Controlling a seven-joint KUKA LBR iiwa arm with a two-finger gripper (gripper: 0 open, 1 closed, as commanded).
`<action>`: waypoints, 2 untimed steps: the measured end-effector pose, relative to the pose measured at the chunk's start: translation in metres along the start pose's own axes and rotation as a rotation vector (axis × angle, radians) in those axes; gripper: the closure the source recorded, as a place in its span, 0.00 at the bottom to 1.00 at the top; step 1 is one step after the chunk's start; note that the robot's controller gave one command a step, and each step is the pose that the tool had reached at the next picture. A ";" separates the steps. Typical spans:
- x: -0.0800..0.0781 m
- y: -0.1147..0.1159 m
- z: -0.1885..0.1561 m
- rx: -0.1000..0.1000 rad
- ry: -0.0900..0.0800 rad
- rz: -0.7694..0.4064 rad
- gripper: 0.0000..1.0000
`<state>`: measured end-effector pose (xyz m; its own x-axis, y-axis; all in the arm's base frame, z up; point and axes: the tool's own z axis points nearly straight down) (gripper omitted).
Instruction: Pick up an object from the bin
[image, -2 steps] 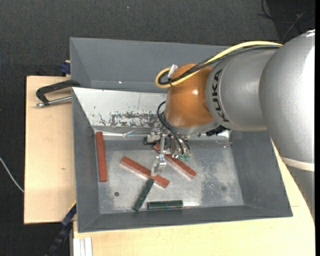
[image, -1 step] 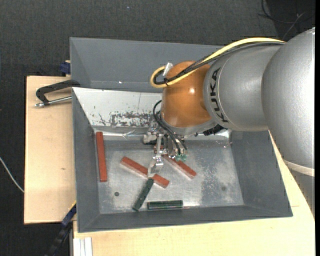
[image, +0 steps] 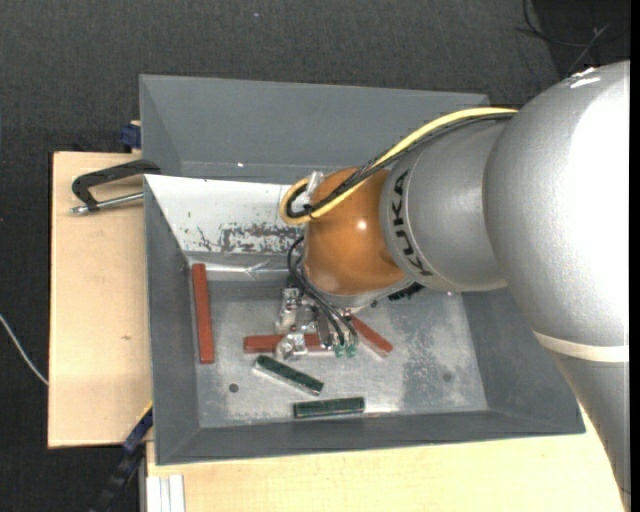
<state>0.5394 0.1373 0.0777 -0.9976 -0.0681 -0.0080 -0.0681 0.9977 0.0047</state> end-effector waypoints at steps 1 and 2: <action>0.000 0.000 0.000 0.000 0.000 0.000 1.00; -0.006 -0.009 -0.166 0.002 -0.004 -0.032 1.00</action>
Offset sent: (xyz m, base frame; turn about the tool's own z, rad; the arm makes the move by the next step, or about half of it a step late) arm 0.0028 -0.0105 0.1613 -0.0315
